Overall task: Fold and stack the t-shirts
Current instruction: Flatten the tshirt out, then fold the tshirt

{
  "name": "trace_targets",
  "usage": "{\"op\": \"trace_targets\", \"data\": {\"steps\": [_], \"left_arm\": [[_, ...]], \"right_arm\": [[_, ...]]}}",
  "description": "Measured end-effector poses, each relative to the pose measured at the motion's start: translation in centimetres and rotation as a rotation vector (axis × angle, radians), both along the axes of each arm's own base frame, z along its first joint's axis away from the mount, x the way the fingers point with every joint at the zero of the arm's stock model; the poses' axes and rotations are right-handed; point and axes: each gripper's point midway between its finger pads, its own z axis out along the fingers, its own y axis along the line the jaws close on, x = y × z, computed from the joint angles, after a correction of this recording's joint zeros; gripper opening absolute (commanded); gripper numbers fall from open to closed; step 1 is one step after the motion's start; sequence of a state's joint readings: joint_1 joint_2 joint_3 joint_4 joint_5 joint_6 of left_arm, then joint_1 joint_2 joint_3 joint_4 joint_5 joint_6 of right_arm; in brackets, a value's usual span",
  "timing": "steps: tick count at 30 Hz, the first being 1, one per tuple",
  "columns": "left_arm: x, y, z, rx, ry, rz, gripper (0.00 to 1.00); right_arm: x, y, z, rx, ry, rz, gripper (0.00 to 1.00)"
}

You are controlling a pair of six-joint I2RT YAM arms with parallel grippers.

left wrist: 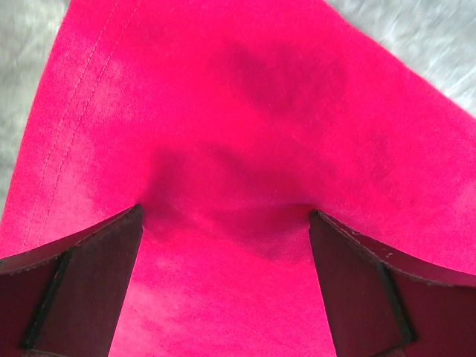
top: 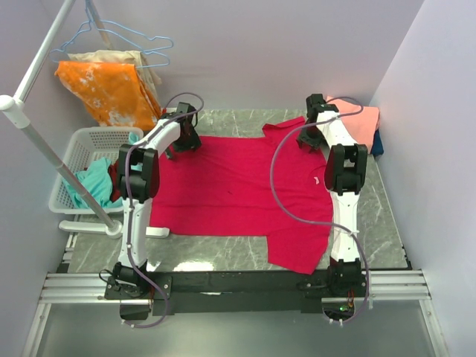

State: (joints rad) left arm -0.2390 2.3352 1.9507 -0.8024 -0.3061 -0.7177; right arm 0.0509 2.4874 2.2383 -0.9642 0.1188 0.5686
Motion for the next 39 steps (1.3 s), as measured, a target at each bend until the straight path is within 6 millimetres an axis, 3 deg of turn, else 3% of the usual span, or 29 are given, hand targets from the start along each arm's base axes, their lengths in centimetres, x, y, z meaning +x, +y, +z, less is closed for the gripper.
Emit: {"op": "trace_targets", "data": {"steps": [10,17,20,24,26,30,35,39], "left_arm": [[2.6,0.3,0.1,0.026,-0.043,-0.053,0.99],[3.0,0.5,0.2,0.03,-0.06,-0.067,0.99],[2.8,0.6,0.3,0.03,-0.074,-0.078,0.99],[1.0,1.0,0.8,0.012,-0.078,-0.106,0.99],[0.3,1.1,1.6,0.0,-0.091,-0.124,0.99],[-0.1,1.0,4.8,-0.02,-0.183,-0.16,0.99],[0.0,0.7,10.5,-0.037,-0.319,-0.205,0.99],[-0.7,0.8,13.7,-0.033,-0.378,-0.218,0.99]], "right_arm": [[0.4,-0.3,-0.1,0.014,-0.018,-0.047,0.52],[0.8,-0.3,0.3,0.014,-0.047,-0.05,0.52],[1.3,-0.3,1.4,0.015,-0.082,-0.045,0.54],[2.8,-0.3,4.9,0.012,-0.189,-0.022,0.57],[3.6,-0.3,7.3,0.009,-0.254,-0.01,0.69],[4.3,-0.8,13.8,-0.024,-0.429,0.011,0.84],[2.5,-1.4,20.5,-0.07,-0.588,0.017,0.83],[0.4,-1.2,23.3,-0.081,-0.634,0.033,0.78]]}}
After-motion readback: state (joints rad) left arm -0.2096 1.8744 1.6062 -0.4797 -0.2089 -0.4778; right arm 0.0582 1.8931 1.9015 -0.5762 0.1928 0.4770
